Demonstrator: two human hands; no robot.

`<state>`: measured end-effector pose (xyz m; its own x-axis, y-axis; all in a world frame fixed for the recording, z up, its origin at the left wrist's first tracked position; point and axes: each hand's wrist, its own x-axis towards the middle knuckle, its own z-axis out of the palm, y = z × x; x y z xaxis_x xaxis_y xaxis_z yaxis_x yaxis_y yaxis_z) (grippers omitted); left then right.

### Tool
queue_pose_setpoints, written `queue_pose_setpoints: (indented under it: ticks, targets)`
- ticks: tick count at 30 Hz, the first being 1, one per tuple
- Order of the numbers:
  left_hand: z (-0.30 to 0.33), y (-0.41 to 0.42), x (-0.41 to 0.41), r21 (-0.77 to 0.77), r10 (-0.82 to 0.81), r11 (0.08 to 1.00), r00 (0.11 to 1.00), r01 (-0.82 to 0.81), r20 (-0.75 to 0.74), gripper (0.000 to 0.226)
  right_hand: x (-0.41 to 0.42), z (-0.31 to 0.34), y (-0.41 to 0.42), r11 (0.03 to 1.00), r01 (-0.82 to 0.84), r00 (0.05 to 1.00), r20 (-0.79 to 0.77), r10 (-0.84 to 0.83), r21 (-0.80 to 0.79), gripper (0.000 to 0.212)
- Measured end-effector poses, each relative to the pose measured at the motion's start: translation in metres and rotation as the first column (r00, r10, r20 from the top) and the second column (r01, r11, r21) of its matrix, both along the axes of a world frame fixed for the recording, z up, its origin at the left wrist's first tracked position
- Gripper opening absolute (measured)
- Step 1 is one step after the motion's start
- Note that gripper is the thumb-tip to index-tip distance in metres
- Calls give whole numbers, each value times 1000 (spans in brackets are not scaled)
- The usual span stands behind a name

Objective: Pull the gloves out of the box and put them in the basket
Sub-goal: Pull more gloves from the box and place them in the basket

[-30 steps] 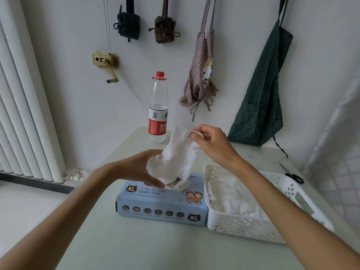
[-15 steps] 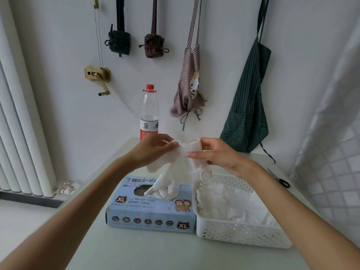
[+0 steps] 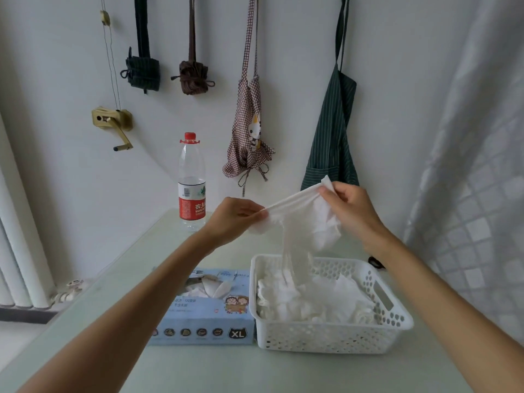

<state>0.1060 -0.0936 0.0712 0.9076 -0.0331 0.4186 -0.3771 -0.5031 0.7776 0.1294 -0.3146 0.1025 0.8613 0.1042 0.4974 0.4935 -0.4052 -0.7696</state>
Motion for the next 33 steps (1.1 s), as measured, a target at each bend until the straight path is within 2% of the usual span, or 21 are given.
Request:
queue_pose_setpoints:
  ticks: [3,6,9,12,14,17,19,21,23,25,27,29,31,33]
  targets:
    - [-6,-17,7,-23,52,998,998,-51,22,26,-3,-5,-10,983,131,982,150,-111,-131,45]
    - [-16,-36,11,-127,104,987,995,-104,-5,24,-3,-9,-11,967,204,949,273,-156,-155,44]
    - [-29,-50,10,-348,151,924,987,-161,-56,22,-5,-10,3,975,161,935,340,-100,-155,45]
    - [-42,-56,6,-543,239,803,968,-244,-81,19,-15,-5,29,979,87,931,364,-15,-182,47]
    - [-47,-57,3,-581,365,742,928,-334,-68,19,-23,-3,47,977,56,930,368,24,-205,47]
    - [-43,-45,-4,-567,590,677,806,-469,38,20,-31,1,65,989,-2,940,338,53,-149,47]
    - [-33,-30,-8,-522,687,666,712,-533,149,19,-36,4,70,997,-47,959,276,60,-53,44]
    - [-25,-19,-6,-444,686,710,678,-547,262,19,-36,3,65,995,-83,974,217,69,58,39]
    - [-29,-17,1,-307,630,776,702,-552,332,20,-34,-10,52,989,-70,986,159,50,127,39]
    - [-46,-26,15,-90,540,835,774,-544,331,21,-26,-38,31,992,22,996,85,-33,128,41]
    - [-72,-39,31,152,435,860,856,-487,280,23,-16,-72,7,985,163,987,-16,-162,62,37]
    - [-96,-54,47,327,344,850,906,-412,248,26,-6,-104,-19,962,265,960,-80,-270,-67,37]
    - [-108,-69,60,467,239,822,941,-328,240,28,2,-125,-41,918,320,933,-91,-349,-236,35]
    - [-112,-81,69,602,139,754,960,-262,244,30,9,-136,-58,856,363,908,-68,-414,-368,27]
